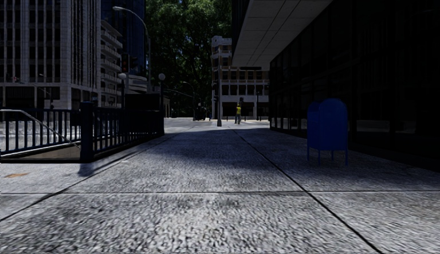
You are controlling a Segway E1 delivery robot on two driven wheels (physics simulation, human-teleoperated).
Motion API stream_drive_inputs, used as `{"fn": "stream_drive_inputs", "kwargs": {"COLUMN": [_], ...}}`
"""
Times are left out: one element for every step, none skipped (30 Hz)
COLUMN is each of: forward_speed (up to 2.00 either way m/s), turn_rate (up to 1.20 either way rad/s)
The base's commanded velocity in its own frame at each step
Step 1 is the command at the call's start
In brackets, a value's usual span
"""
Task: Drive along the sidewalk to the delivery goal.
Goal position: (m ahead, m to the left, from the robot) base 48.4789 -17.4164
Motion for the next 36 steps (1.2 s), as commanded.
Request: {"fn": "stream_drive_inputs", "kwargs": {"forward_speed": [2.0, 2.0, 2.0, 2.0, 2.0, 2.0, 2.0, 2.0, 2.0, 2.0, 2.0, 2.0, 2.0, 2.0, 2.0, 2.0, 2.0, 2.0, 2.0, 2.0, 2.0, 2.0, 2.0, 2.0, 2.0, 2.0, 2.0, 2.0, 2.0, 2.0, 2.0, 2.0, 2.0, 2.0, 2.0, 2.0], "turn_rate": [0.0, 0.0, 0.0, 0.0, 0.0, 0.0, 0.0, 0.0, 0.0, 0.0, 0.0, 0.0, 0.0, 0.0, 0.0, 0.0, 0.0, 0.0, 0.0, 0.0, 0.0, -0.1, -0.15, -0.16, -0.16, -0.16, -0.16, -0.16, -0.16, -0.16, -0.17, -0.17, -0.17, -0.17, -0.2, -0.23]}}
